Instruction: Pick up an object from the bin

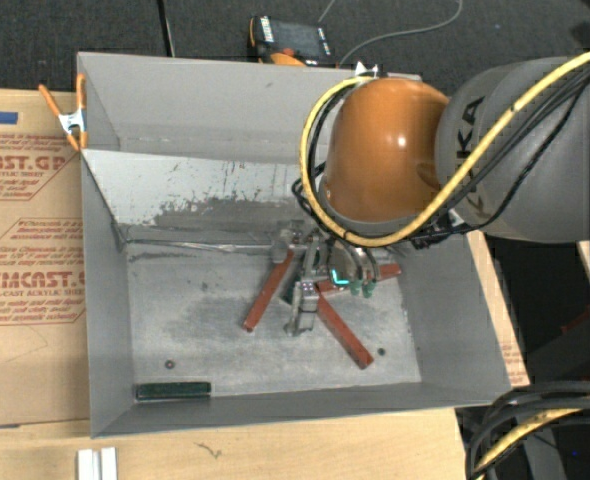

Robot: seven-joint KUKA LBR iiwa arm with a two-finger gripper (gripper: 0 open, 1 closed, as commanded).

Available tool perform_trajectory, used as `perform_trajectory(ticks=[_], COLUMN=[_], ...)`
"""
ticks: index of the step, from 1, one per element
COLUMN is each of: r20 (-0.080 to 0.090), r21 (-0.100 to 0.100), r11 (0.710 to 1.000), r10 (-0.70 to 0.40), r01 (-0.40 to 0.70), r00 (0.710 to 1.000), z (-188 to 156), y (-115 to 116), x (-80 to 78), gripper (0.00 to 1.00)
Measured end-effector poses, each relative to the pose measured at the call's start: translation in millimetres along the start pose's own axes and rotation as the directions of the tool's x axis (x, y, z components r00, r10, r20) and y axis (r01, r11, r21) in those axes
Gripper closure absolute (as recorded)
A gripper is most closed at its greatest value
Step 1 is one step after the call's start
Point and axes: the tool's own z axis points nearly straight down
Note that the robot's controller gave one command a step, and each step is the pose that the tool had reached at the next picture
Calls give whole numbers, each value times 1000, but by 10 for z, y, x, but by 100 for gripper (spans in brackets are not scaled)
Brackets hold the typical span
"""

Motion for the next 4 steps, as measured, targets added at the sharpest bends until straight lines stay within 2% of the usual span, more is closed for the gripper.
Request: perform_trajectory(ticks=[1, 2, 3, 4], r20=[1, 7, 9, 17], r21=[1, 6, 1, 7], r11=[976, 959, 957, 962], r10=[-219, -284, -290, -273], r01=[219, 284, 290, 273], r00=[976, 959, 957, 962], z=[1241, 1510, 1495, 55], y=[-773, -1684, -1619, -1778], x=[-210, -471, -473, -666], gripper=[0, 0, 100, 100])
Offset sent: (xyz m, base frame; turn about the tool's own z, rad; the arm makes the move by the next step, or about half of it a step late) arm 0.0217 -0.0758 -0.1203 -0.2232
